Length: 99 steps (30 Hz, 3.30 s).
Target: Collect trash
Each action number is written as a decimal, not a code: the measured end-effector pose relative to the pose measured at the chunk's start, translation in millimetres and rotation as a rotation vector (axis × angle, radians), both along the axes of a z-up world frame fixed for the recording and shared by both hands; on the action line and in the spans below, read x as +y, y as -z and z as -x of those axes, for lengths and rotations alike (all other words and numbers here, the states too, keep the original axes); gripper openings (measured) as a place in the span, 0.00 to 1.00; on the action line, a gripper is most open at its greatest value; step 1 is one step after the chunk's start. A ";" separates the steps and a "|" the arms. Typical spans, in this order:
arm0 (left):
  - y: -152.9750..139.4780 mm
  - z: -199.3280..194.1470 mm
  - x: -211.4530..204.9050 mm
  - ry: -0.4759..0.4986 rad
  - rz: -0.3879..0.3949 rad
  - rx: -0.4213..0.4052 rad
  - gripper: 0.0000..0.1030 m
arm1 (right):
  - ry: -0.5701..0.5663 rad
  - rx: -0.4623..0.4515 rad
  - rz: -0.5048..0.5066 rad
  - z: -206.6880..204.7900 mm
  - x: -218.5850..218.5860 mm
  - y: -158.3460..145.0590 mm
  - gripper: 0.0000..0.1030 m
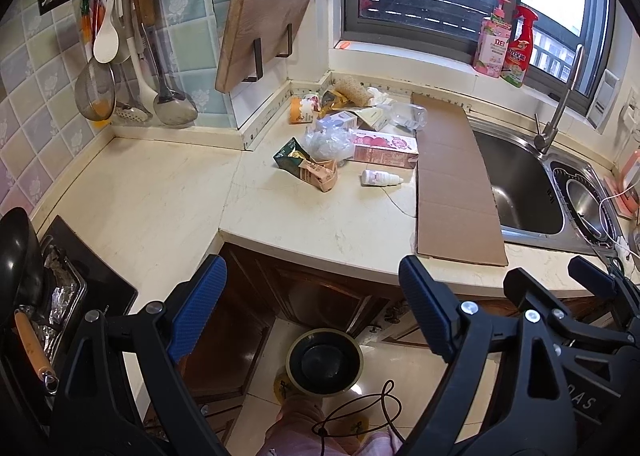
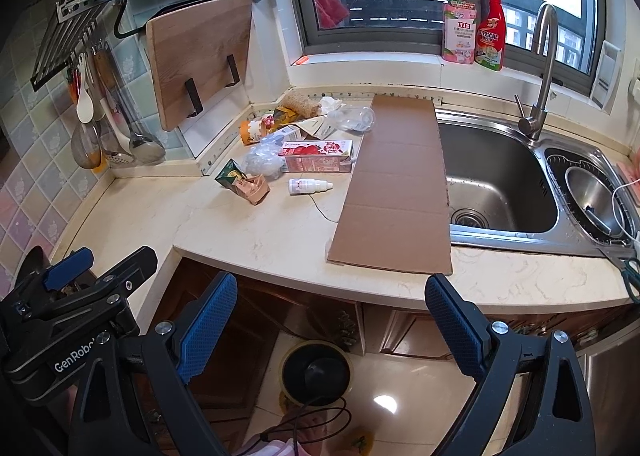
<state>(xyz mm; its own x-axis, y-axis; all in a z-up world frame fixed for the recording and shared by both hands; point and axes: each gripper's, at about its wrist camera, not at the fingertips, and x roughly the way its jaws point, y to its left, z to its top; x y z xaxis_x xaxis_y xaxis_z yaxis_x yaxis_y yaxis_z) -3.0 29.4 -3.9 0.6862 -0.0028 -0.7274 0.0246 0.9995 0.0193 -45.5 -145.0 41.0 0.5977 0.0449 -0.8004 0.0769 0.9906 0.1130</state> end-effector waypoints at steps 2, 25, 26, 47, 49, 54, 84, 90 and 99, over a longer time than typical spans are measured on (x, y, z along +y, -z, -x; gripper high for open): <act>-2.2 2.2 -0.1 0.004 0.001 -0.002 0.84 | 0.003 -0.003 0.001 0.2 1.6 -0.9 0.94; -28.6 -79.6 10.8 0.146 0.000 0.055 0.84 | 0.009 -0.010 -0.064 -71.5 -1.7 -13.8 0.94; -28.3 -88.3 14.9 0.149 0.006 0.067 0.84 | 0.010 -0.008 -0.065 -81.7 -2.2 -12.8 0.94; 92.1 -298.4 70.9 -0.066 0.130 0.304 0.73 | 0.152 0.311 -0.322 -294.4 -8.6 123.1 0.71; 104.8 -310.3 72.0 -0.096 0.147 0.323 0.69 | 0.191 0.350 -0.346 -312.6 -9.0 143.6 0.67; 127.9 -332.1 74.3 -0.141 0.217 0.376 0.65 | 0.255 0.434 -0.385 -337.4 -7.4 184.2 0.59; 159.8 -364.3 73.8 -0.207 0.294 0.500 0.62 | 0.238 0.489 -0.342 -344.3 22.4 219.8 0.26; 168.8 -365.1 63.5 -0.212 0.280 0.527 0.62 | 0.221 0.467 -0.336 -336.9 18.2 209.1 0.25; 187.9 -354.4 58.3 -0.201 0.307 0.594 0.37 | 0.190 0.462 -0.341 -330.2 22.1 204.3 0.25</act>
<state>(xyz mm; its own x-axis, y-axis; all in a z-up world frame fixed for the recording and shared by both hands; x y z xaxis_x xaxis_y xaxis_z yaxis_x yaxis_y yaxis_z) 351.4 87.7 -191.8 0.1809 -0.1836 -0.9662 -0.2424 0.9438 -0.2247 284.7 -122.9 -163.3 0.2140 0.2709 -0.9385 0.3657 0.8687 0.3341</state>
